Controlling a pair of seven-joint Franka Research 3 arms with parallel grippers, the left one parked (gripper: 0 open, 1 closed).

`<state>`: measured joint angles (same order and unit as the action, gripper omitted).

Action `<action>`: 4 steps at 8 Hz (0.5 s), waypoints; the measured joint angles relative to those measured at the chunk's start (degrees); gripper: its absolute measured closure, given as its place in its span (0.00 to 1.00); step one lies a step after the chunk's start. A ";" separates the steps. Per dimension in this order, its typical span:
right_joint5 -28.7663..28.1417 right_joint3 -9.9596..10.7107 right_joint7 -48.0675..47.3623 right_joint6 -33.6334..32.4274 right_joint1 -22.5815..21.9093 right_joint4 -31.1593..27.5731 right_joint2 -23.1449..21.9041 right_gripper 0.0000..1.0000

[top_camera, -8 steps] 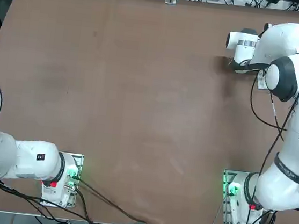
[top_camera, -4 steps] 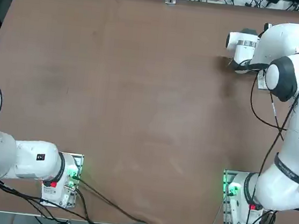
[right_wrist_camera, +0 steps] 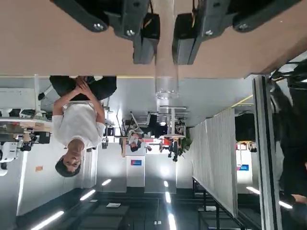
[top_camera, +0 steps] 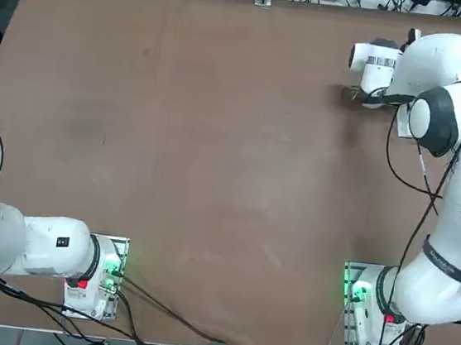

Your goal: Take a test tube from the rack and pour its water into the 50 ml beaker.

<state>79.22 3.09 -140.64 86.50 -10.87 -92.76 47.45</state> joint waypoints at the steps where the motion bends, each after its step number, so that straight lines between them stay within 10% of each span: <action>1: -0.07 -0.16 2.20 -0.88 -0.04 0.22 -1.32 0.80; 4: -2.04 -0.34 9.74 -1.68 -0.66 0.78 -7.12 0.80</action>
<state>77.19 2.75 -130.90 84.81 -11.53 -91.98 40.33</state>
